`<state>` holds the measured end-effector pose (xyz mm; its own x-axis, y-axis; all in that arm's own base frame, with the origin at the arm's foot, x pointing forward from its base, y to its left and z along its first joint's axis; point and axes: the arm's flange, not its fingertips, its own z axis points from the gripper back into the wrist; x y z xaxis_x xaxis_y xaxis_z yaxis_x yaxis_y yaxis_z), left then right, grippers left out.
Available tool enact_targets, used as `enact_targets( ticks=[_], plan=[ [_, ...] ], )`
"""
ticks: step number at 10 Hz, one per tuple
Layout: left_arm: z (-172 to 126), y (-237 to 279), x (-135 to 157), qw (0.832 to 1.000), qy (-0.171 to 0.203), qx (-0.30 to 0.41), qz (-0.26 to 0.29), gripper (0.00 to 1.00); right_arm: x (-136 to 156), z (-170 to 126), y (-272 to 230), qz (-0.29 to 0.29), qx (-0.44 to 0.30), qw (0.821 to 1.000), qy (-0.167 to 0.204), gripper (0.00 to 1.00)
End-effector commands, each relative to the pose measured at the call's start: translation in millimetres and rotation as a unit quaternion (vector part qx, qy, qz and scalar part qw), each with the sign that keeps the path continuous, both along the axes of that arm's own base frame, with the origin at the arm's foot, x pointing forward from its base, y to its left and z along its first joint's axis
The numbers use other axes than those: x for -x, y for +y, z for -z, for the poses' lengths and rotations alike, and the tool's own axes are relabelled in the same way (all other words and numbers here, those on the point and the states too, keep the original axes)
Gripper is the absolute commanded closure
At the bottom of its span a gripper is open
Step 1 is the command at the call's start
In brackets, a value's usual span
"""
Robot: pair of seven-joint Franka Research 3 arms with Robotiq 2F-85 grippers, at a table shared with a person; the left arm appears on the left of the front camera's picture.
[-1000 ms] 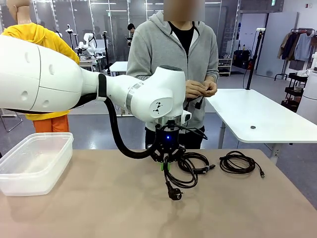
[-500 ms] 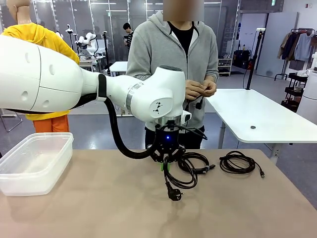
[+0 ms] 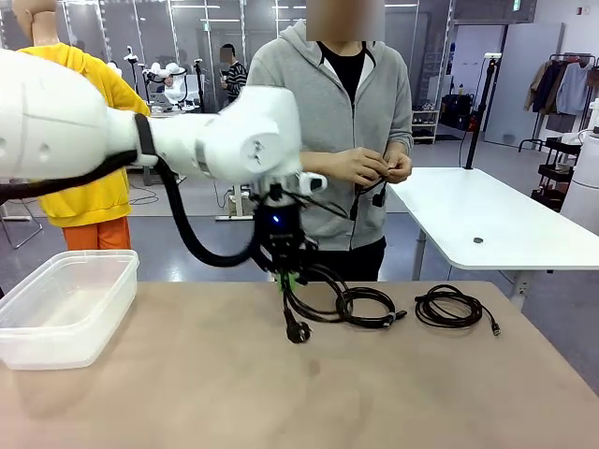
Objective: Organize and store the cables.
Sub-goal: Place the Power Cable into the Organizing box.
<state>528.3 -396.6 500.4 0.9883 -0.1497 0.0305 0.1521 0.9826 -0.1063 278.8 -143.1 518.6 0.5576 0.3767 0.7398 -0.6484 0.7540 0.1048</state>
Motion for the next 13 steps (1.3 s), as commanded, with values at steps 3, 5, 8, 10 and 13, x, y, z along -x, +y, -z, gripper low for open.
enact_targets(
  ticks=[3,5,8,10,13],
  plan=[
    [-36,155,-1,0.997,-0.009,0.078,-0.023,0.83,0,0,-1,-0.008,0.0,1.0,-0.003,0.0],
    [-40,238,-2,0.993,-0.046,0.093,-0.061,0.83,0,0,-1,-0.008,0.0,1.0,-0.003,0.0],
    [-46,310,0,0.993,-0.066,0.067,-0.068,0.83,0,0,-1,-0.008,0.0,1.0,-0.003,0.0],
    [-48,357,-6,0.993,-0.064,0.048,-0.089,0.83,0,0,-1,-0.008,0.0,1.0,-0.003,0.0],
    [-46,422,-4,0.986,-0.074,0.056,-0.136,0.83,0,0,-1,-0.008,0.0,1.0,-0.003,0.0]
  ],
)
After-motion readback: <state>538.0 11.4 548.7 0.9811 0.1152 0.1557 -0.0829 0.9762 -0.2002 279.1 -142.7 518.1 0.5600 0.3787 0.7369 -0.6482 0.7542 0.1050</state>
